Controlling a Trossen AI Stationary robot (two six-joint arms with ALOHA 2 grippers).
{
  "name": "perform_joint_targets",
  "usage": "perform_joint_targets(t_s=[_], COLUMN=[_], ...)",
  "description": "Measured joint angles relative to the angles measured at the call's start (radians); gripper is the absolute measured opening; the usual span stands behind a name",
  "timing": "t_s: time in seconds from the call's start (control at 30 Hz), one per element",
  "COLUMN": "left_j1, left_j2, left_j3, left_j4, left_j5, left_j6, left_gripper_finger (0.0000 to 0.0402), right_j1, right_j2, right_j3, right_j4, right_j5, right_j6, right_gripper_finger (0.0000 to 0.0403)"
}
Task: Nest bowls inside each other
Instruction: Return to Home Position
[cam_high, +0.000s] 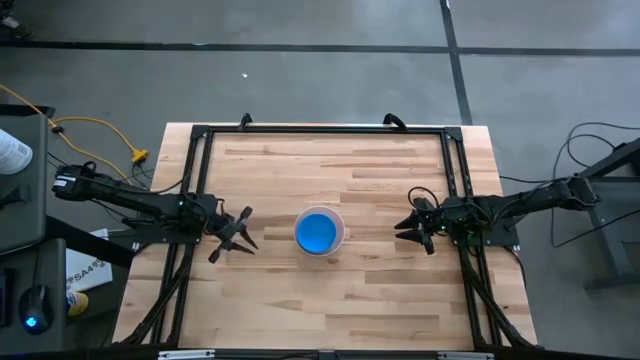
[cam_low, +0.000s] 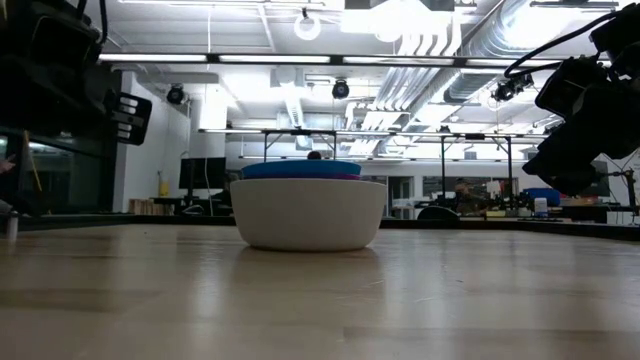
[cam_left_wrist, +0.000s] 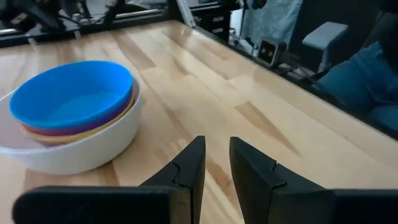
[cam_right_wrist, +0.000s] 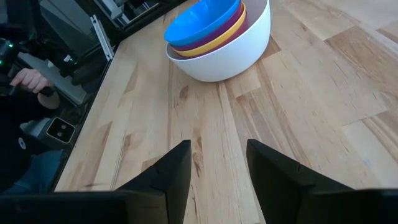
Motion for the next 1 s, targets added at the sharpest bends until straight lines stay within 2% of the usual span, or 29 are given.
perform_joint_targets(t_s=[0.3,0.53,0.73,1.0], left_j1=[0.000,0.000,0.000,0.000], left_j2=[-0.019,-0.019,-0.019,-0.061], left_j3=[-0.037,-0.039,-0.040,-0.041], left_j4=[0.037,-0.023,-0.073,-0.201], left_j5=[-0.065,-0.284,-0.419,-0.422], left_j6=[-0.029,-0.051,-0.092,-0.138], left_gripper_finger=[0.0074,0.0074,0.0074,0.0074], right_j1=[0.000,0.000,0.000,0.000], right_j2=[0.000,0.000,0.000,0.000], right_j3=[0.000,0.000,0.000,0.000], right_j4=[0.000,0.000,0.000,0.000], right_j5=[0.000,0.000,0.000,0.000], right_j6=[0.000,0.000,0.000,0.000], right_gripper_finger=[0.0148,0.0148,0.0148,0.0148])
